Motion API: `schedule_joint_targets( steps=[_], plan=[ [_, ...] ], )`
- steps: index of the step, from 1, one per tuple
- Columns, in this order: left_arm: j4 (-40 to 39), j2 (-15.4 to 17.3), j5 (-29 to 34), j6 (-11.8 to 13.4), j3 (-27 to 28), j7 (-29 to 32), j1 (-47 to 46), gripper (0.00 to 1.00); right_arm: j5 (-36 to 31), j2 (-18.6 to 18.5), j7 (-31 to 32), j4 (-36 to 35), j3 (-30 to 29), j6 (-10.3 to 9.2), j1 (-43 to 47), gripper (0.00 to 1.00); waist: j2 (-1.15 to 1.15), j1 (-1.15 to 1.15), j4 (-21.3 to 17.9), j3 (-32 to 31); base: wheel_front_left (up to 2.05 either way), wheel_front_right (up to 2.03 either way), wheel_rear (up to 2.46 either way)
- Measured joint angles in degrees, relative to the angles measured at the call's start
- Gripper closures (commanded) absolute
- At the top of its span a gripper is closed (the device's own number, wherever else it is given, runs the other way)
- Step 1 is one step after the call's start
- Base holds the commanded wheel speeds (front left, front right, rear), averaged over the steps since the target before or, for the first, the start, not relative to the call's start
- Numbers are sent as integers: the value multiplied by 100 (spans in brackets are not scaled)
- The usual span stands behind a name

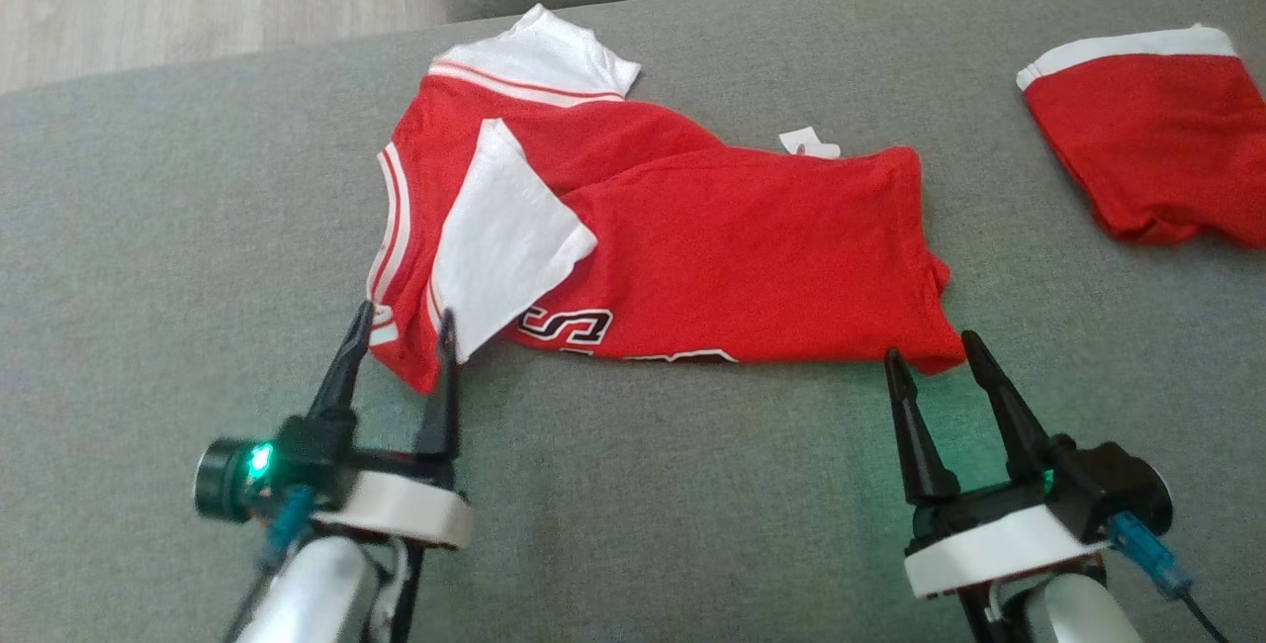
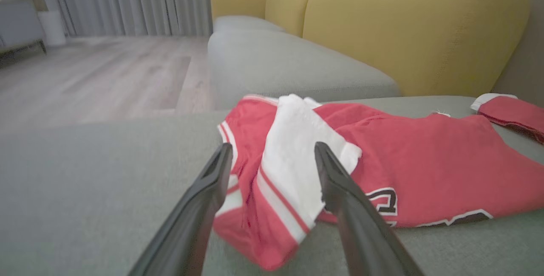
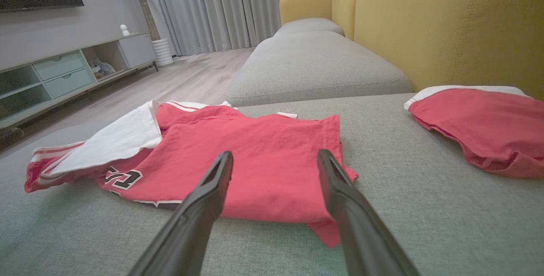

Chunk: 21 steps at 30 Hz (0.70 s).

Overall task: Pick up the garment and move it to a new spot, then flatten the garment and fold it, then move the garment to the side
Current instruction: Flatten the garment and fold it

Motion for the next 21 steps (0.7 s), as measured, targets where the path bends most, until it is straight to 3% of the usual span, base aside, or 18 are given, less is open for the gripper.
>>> schedule_joint_targets(
  steps=[2,6,12,17,21],
  plan=[
    [-298,13,580,171,-89,-1,4,0,-1,-1,0,0,9,0,1,0,0,0,29,-7,0,0,0],
    [-391,42,1414,263,-577,-16,-76,0,-34,-1,0,9,53,0,0,0,0,0,35,26,0,0,0],
    [302,-27,2167,103,-1281,611,-1014,0,-33,-1,0,49,185,0,-74,0,0,0,-57,206,0,0,0],
    [978,-9,2798,270,-1448,1165,-1807,0,-33,-1,0,58,205,0,-249,0,0,1,-227,392,0,0,0],
    [1413,9,2883,312,-1469,1377,-2037,0,-32,-1,0,58,203,-1,-264,0,0,1,-377,536,0,0,0]
  ],
)
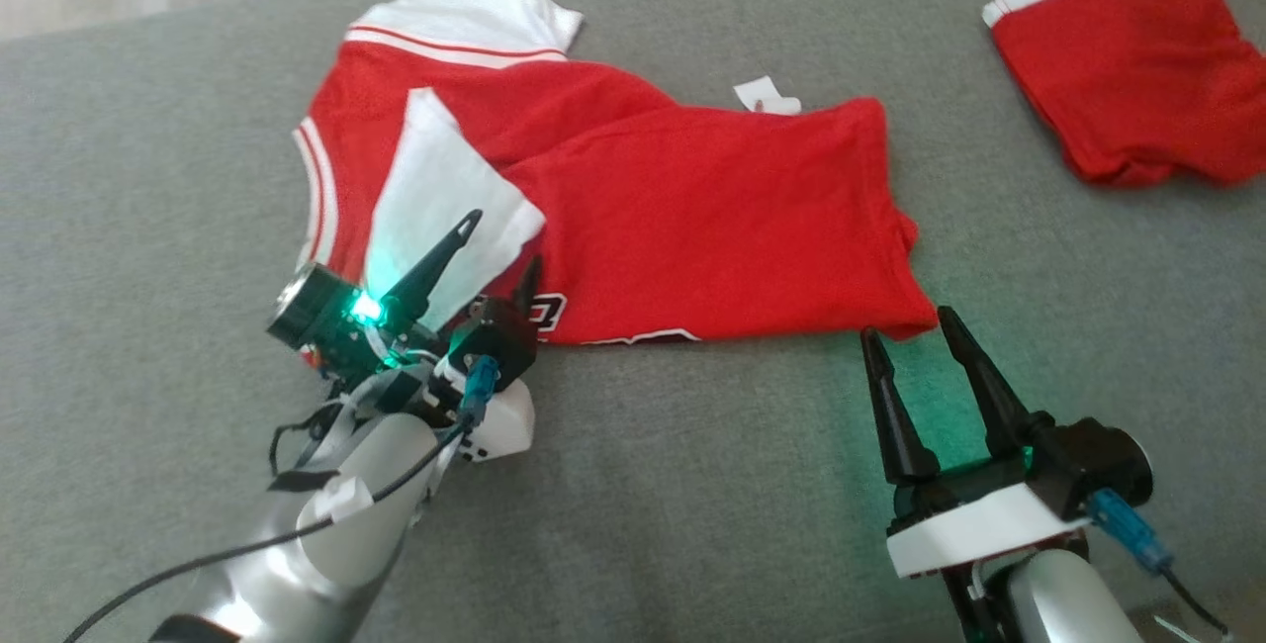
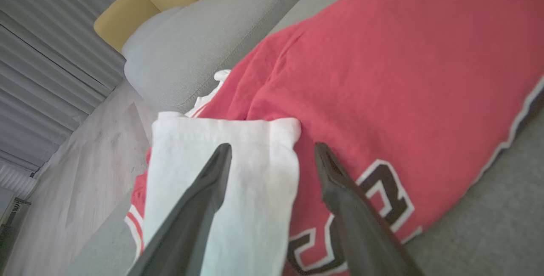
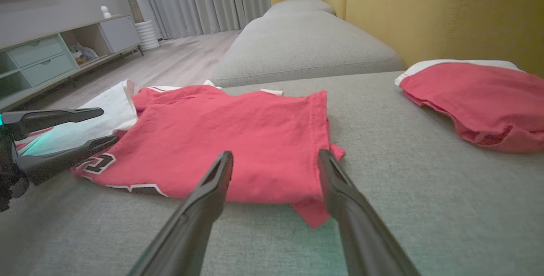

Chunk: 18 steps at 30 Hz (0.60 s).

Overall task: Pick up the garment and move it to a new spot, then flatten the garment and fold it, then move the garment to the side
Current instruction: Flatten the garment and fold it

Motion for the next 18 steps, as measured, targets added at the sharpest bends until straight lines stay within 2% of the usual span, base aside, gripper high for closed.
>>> schedule_joint_targets(
  steps=[11,12,13,14,15,18],
  plan=[
    [472,45,1,4,-38,-53,-358,0,56,0,0,-16,5,1,-75,0,0,-1,-247,200,0,0,0],
    [482,42,1,4,-47,-67,-381,20,59,0,0,-21,4,1,-96,0,0,-1,-254,205,0,0,0],
    [489,38,1,4,-54,-97,-392,55,59,0,0,-24,4,0,-105,0,0,-1,-256,205,0,0,0],
    [493,36,0,5,-68,-110,-396,75,59,0,0,-23,4,1,-103,0,0,-1,-257,204,0,0,0],
    [500,36,0,4,-89,-116,-397,100,59,0,0,-23,3,1,-102,0,0,-1,-257,202,0,0,0],
    [502,22,-5,-2,-129,-205,-398,100,59,0,0,-22,-4,0,-102,0,0,-1,-245,188,0,0,0]
  ],
)
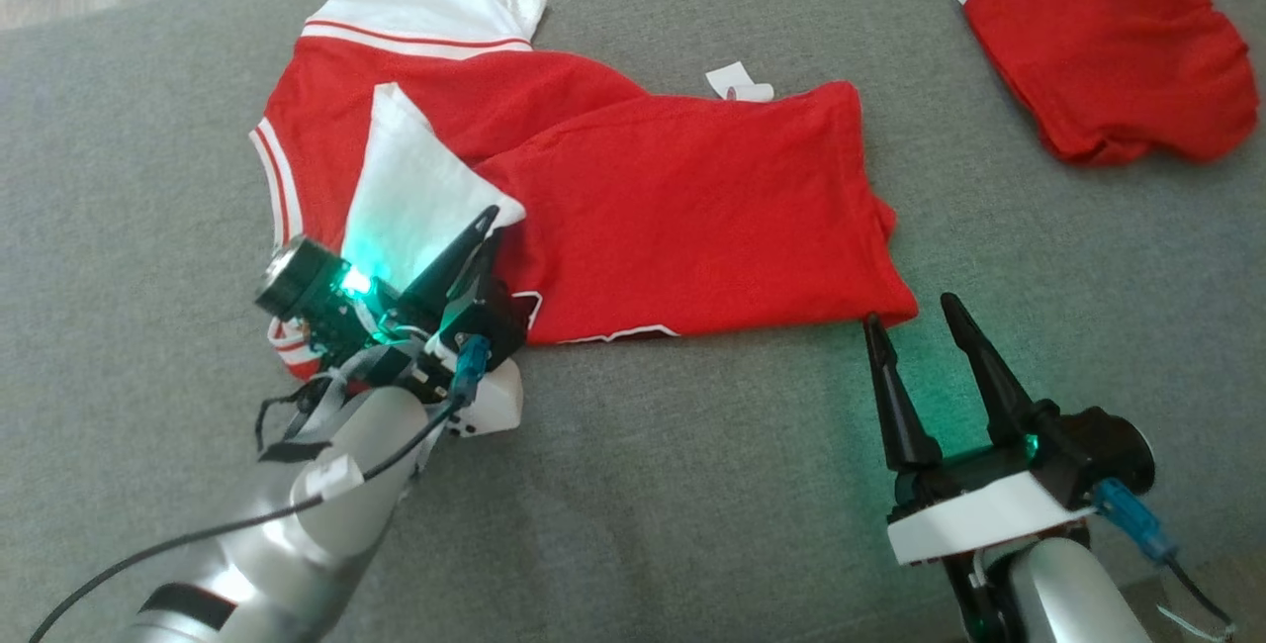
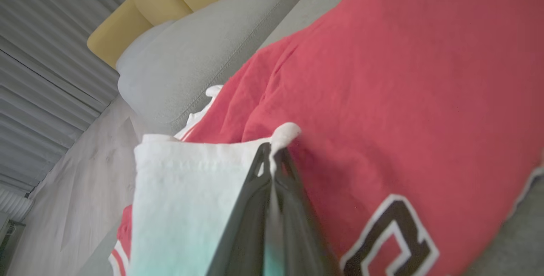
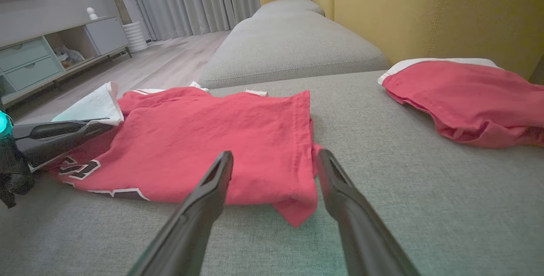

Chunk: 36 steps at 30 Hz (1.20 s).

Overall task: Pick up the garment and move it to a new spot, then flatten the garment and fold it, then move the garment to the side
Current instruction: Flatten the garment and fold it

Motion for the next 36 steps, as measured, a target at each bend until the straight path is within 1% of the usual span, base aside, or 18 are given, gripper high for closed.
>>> schedule_joint_targets(
  steps=[4,6,8,10,14,17,21,25,26,27,33,36],
  plan=[
    [-220,-35,-79,-2,-10,-253,1,100,-3,0,0,0,-20,1,2,0,0,0,72,-21,0,0,0],
    [-544,-23,-168,13,14,-421,14,100,-54,0,0,-3,-43,0,2,0,0,0,139,-27,0,0,0],
    [-998,47,-214,120,71,-558,51,100,-153,0,0,-19,-134,0,-2,0,0,0,227,-21,0,0,0],
    [-1517,240,-276,193,196,-608,150,100,-272,-1,0,-34,-286,1,-18,0,0,0,339,-14,0,0,0],
    [-2493,868,-417,379,519,-597,636,100,-600,-1,0,-37,-521,1,-253,0,0,0,588,-11,0,0,0],
    [-3125,1262,-481,515,732,-509,1057,100,-627,-73,-1,-20,-598,1,-531,0,0,0,742,-10,0,0,0],
    [-3605,1555,-666,520,950,-401,1306,100,-449,-428,-1,211,-592,1,-853,0,0,0,906,6,0,0,0],
    [-3780,1722,-829,520,1120,-354,1361,100,114,-876,7,816,-394,1,-1285,0,0,0,988,90,0,0,0],
    [-3830,1758,-902,519,1162,-354,1361,100,438,-1145,202,1111,-190,1,-1584,0,0,0,1007,150,0,0,0],
    [-3830,1758,-902,519,1162,-354,1361,100,438,-1145,202,1111,-190,1,-1584,0,0,0,1007,150,0,0,0],
    [-3934,1804,-907,515,1209,-354,1333,100,1444,-1962,961,1608,364,1,-2589,0,0,0,1117,380,0,0,0],
    [-3943,1808,-907,515,1217,-353,1278,100,1775,-2271,1226,1893,681,1,-2883,0,0,1,1205,480,0,0,0]
  ],
)
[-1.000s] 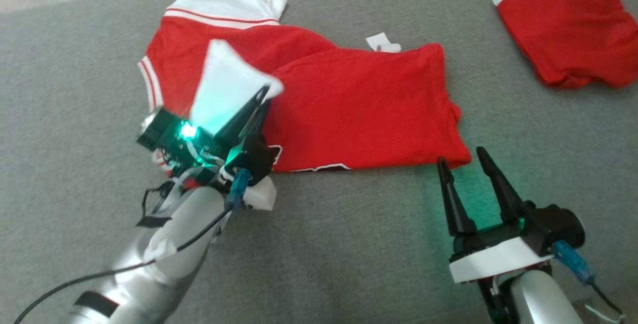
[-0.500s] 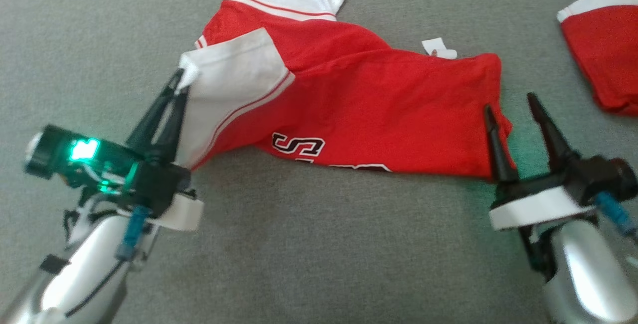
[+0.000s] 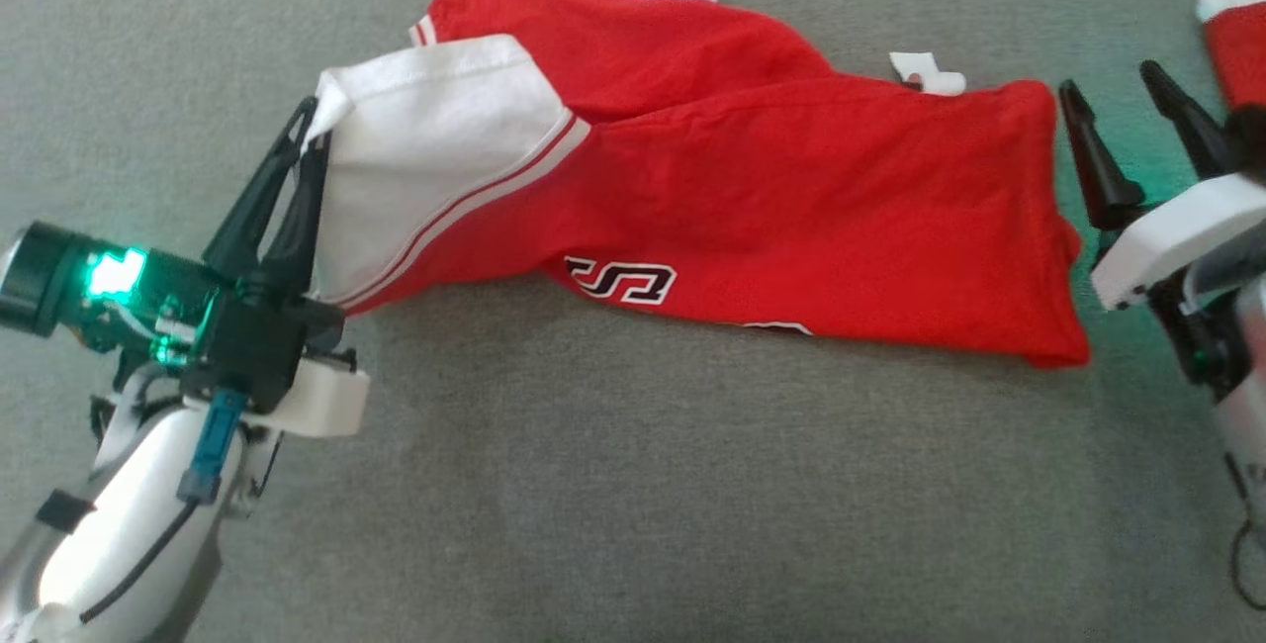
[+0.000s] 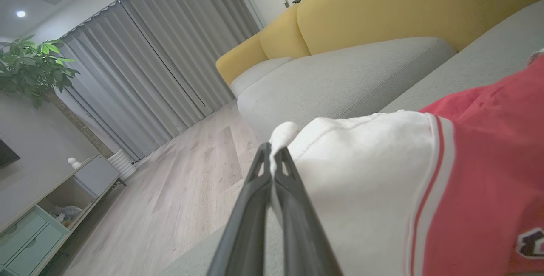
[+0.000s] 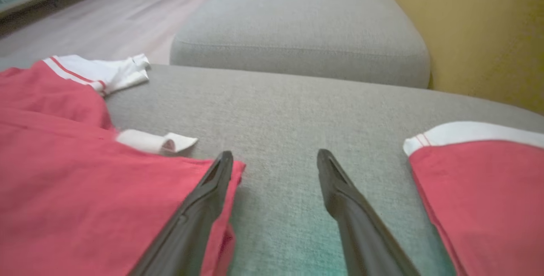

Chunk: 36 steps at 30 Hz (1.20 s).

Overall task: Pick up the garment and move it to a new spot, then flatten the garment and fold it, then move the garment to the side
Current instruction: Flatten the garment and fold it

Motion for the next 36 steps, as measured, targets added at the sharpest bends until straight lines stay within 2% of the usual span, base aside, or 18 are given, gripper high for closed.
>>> schedule_joint_targets(
  steps=[3,6,15,16,17,22,27,31,36],
  plan=[
    [1,-1,0,-2,-3,0,-116,100,272,-171,170,229,332,0,-147,0,0,0,90,86,0,0,0],
    [3,-3,0,-4,-18,-1,-197,100,547,-193,361,453,740,0,-299,0,0,0,158,153,0,0,0],
    [74,-14,-12,-63,-111,-64,-223,100,824,-458,416,755,1869,-1,-833,2,0,-1,264,205,0,0,0],
    [85,-18,-15,-64,-118,-88,-232,100,853,-483,419,760,2007,-1,-891,38,0,-1,268,200,0,0,0],
    [93,-23,-46,-64,-125,-109,-242,100,893,-517,415,767,2131,-1,-935,100,0,-1,271,193,0,0,0],
    [163,-27,-69,-122,-146,-191,-292,100,935,-583,147,886,2637,-1,-1093,100,0,0,256,81,0,0,0],
    [175,27,-135,-252,-130,-290,-364,100,931,-713,-489,1033,2691,-1,-1268,100,0,-1,195,-161,0,0,0],
    [60,201,-341,-480,21,-327,-732,100,853,-873,-937,912,2466,-1,-1727,100,0,-1,122,-420,0,0,0],
    [-144,436,-537,-809,250,-330,-1363,100,454,-1185,-1154,476,1913,-1,-2147,100,0,-1,19,-785,0,0,0]
  ],
)
